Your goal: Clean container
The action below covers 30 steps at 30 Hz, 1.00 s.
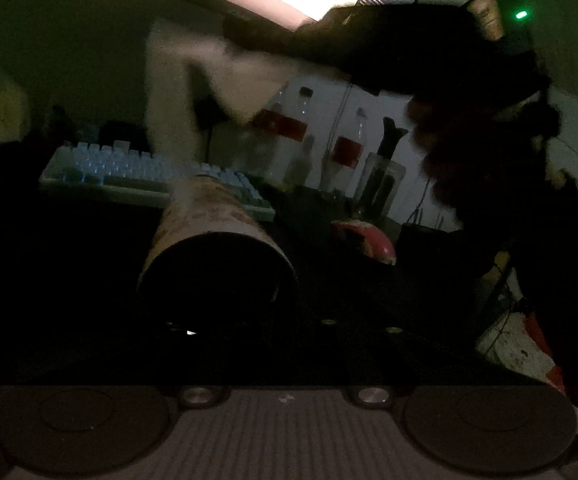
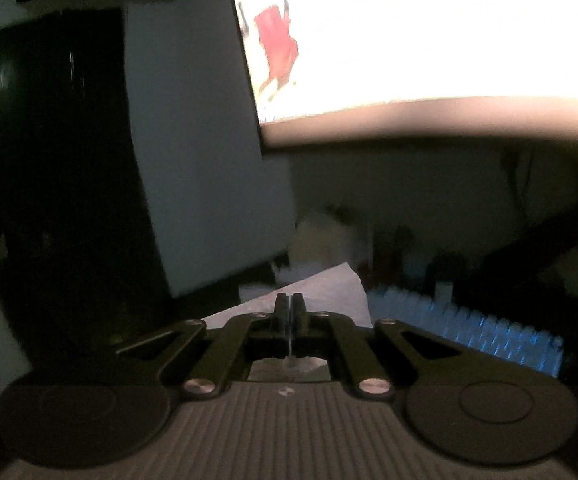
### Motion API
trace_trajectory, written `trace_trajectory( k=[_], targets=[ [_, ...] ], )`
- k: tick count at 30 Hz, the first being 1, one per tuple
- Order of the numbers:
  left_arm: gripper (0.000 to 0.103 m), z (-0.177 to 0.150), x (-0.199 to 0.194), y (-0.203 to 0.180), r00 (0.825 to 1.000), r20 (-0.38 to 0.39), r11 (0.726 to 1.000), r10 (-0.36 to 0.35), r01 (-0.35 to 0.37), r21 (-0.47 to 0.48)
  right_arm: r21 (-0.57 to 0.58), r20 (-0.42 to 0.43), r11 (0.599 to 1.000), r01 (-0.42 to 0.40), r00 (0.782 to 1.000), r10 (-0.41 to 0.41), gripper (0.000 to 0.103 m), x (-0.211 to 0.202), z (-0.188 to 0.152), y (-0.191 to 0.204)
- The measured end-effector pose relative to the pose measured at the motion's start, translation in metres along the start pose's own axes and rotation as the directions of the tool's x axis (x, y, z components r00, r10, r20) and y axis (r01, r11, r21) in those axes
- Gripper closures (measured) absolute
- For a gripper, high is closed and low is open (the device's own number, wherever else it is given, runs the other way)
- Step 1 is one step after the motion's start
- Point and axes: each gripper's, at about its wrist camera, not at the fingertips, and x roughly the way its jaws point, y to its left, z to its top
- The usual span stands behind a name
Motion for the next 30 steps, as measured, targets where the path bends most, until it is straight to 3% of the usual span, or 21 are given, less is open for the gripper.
trace_trajectory(
  k=[5,11,12,14,18,20,22,24,28,30],
  targets=[
    [0.093,0.001,0.000,-0.001,1.000,0.001,1.000,0.009,-0.009,-0.007,0.020,-0.090,0.999,0.049,0.995,-0.047,0.101,0.013,-0.011,-0.018],
    [0.092,0.002,0.000,-0.001,1.000,0.002,1.000,0.019,-0.019,-0.012,-0.032,-0.211,0.999,0.022,0.977,-0.029,0.101,-0.004,-0.039,-0.025],
    [0.090,0.002,0.000,-0.001,1.000,0.006,1.000,0.029,-0.029,-0.011,-0.032,-0.226,0.999,0.027,0.974,-0.033,0.100,-0.006,-0.045,-0.026],
    [0.073,0.003,-0.002,-0.001,0.998,0.014,0.998,0.065,-0.064,-0.006,-0.018,-0.280,0.999,-0.029,0.960,0.022,0.099,-0.006,-0.054,-0.030],
    [0.071,0.005,-0.007,0.000,0.997,0.026,0.996,0.078,-0.079,0.035,-0.018,-0.216,0.999,-0.028,0.976,0.024,0.073,-0.015,-0.055,-0.030],
    [0.071,0.007,-0.008,0.002,0.996,0.031,0.996,0.078,-0.079,0.037,-0.022,-0.145,0.998,-0.056,0.988,0.052,0.070,-0.019,-0.049,-0.027],
    [0.070,0.007,-0.009,0.004,0.996,0.037,0.996,0.083,-0.084,0.032,-0.036,-0.096,0.996,-0.087,0.992,0.083,0.049,-0.014,-0.044,-0.021],
    [0.070,0.008,-0.008,0.006,0.997,0.032,0.996,0.076,-0.077,0.033,-0.042,-0.104,0.993,-0.109,0.989,0.104,0.039,0.002,-0.044,-0.015],
    [0.064,0.009,-0.004,0.006,0.996,0.029,0.995,0.090,-0.091,0.032,-0.069,-0.177,0.988,-0.141,0.976,0.126,0.039,0.033,-0.049,-0.007],
    [0.062,0.009,-0.002,0.008,0.995,0.030,0.995,0.095,-0.096,0.021,-0.115,-0.158,0.983,-0.141,0.980,0.121,0.039,0.036,-0.056,-0.008]
  ],
)
